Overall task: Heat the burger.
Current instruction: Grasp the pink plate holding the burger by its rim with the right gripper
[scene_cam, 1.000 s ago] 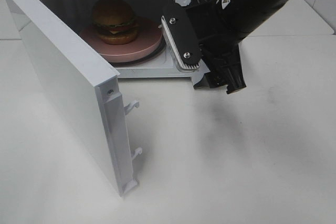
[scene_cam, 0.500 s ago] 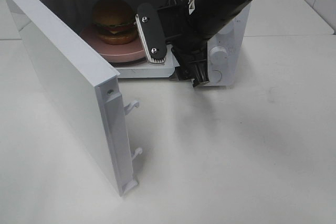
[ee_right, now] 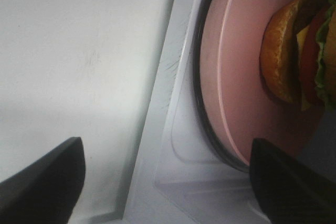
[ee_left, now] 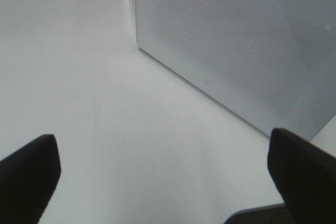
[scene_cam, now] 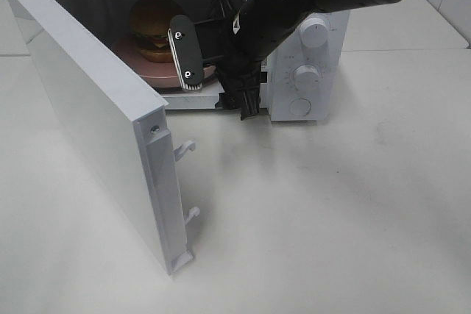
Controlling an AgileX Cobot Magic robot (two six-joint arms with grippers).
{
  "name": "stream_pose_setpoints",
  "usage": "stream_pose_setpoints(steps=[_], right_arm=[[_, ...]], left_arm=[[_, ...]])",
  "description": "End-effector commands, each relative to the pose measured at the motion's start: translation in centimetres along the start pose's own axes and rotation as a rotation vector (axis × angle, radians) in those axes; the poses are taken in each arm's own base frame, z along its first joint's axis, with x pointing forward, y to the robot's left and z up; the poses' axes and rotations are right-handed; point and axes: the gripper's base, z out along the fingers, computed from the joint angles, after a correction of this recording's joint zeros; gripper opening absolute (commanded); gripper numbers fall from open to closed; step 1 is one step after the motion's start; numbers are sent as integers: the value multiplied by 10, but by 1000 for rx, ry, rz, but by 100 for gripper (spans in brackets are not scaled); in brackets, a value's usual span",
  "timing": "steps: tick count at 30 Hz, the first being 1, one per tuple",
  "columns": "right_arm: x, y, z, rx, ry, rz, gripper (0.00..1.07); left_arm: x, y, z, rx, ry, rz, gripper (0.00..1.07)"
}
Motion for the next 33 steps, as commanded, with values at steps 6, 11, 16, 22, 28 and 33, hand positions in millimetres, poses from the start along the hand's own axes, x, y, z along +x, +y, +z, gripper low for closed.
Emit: stream_pose_setpoints(steps=[6,11,16,22,28,33], right_arm=[[-5,-12,26,30,10,39,82],[-9,-21,43,41,9,62,81],[-11,-26,56,31,19,64,81],[-12,-30,66,12,36,58,81],[-14,-38,75,25,43,47,81],[-16,-44,81,28,46,47,81]], left_arm=[[1,0,-2,-2,-30,-7,100],[1,0,-2,-2,-30,-7,100],[1,0,-2,-2,-30,-7,100],[1,0,-2,-2,-30,-7,100],[1,0,-2,-1,-30,-7,100],[1,0,-2,-2,-30,-6,100]])
